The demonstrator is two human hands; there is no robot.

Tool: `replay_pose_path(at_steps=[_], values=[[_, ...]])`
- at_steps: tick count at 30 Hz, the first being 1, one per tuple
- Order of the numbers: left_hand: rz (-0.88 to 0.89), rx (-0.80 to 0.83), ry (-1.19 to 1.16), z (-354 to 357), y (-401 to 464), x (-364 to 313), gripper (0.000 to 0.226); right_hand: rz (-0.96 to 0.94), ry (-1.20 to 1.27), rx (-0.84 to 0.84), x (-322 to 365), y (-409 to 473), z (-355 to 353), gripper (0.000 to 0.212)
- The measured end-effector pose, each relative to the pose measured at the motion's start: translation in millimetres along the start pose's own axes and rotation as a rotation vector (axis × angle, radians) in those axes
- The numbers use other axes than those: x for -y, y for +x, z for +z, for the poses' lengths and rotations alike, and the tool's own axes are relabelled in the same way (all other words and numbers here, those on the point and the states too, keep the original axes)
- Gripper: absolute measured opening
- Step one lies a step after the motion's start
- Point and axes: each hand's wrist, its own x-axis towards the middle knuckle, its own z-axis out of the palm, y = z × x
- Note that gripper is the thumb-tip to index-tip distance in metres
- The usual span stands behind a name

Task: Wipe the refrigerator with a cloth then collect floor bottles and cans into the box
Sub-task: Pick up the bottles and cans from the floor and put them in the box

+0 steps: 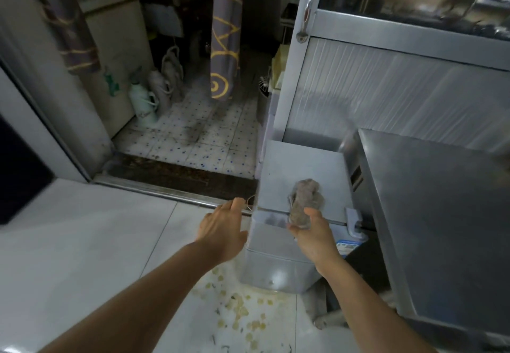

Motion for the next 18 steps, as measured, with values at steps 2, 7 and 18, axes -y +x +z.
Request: replay_pose_path(at_steps=[2,7,18], values=[[-0.002,-0.005,0.015,-12.4,-6.9,5.9,0.05,-0.019,-0.005,-0.003,12.7,-9.6,4.3,0.052],[-0.022,0.048,0.014,-41.8,-15.1,34.4,0.064,0.0,0.011,-0.012,38.4,-23.9,31.1,0.06],[0.044,0.261,0.015,-91.5,16.1,168.7,0.061,0.191,0.046,-0.145,118.2,-38.6,152.7,0.06]])
